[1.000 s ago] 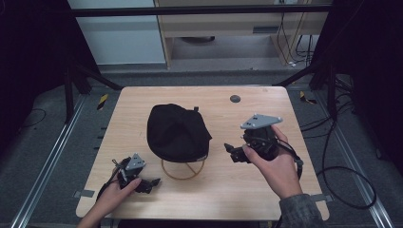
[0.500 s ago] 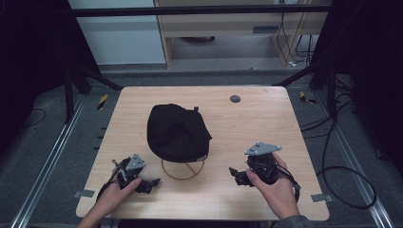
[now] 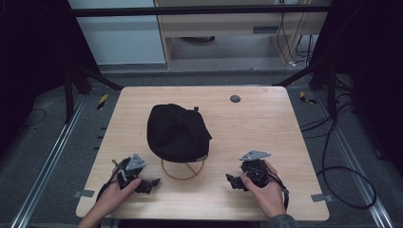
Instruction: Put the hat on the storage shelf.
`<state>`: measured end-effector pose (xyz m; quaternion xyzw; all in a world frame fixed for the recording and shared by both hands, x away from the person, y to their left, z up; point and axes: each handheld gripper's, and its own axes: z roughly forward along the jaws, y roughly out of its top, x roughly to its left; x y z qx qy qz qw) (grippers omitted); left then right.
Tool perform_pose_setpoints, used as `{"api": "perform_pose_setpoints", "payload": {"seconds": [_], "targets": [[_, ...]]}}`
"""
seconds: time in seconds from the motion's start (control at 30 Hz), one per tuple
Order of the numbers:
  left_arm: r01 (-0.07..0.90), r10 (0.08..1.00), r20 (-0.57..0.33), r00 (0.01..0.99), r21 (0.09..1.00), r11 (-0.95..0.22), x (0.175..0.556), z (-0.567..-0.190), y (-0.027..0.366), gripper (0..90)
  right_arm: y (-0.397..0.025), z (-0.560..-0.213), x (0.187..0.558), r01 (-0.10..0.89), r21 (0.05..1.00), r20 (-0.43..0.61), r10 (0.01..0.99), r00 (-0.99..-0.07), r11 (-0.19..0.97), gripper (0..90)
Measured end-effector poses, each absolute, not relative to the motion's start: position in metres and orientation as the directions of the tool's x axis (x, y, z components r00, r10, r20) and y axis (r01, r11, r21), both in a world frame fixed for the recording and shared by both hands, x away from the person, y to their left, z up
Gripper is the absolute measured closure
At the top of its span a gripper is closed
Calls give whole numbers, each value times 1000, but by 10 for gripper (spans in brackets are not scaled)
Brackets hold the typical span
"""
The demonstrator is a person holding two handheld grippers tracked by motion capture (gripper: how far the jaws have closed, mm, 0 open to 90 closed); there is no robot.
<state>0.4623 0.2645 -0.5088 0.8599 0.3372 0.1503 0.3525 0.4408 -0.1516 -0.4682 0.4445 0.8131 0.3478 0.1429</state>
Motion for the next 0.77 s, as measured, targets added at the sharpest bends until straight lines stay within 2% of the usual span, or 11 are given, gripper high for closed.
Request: {"api": "perform_pose_setpoints", "payload": {"seconds": [0.27, 0.4, 0.47, 0.77], "targets": [[474, 686, 21, 727, 708, -524, 462, -509, 265, 0, -150, -493, 455, 650, 682, 82, 848, -524, 335, 115], [474, 686, 21, 727, 708, -524, 462, -509, 265, 0, -149, -503, 458, 647, 685, 59, 859, -508, 335, 85], [474, 686, 21, 727, 708, -524, 462, -509, 265, 0, -145, -506, 457, 620, 689, -5, 858, -514, 376, 75], [474, 685, 21, 728, 708, -524, 462, -509, 265, 0, -146, -512, 454, 586, 730, -9, 861, -508, 353, 41]]}}
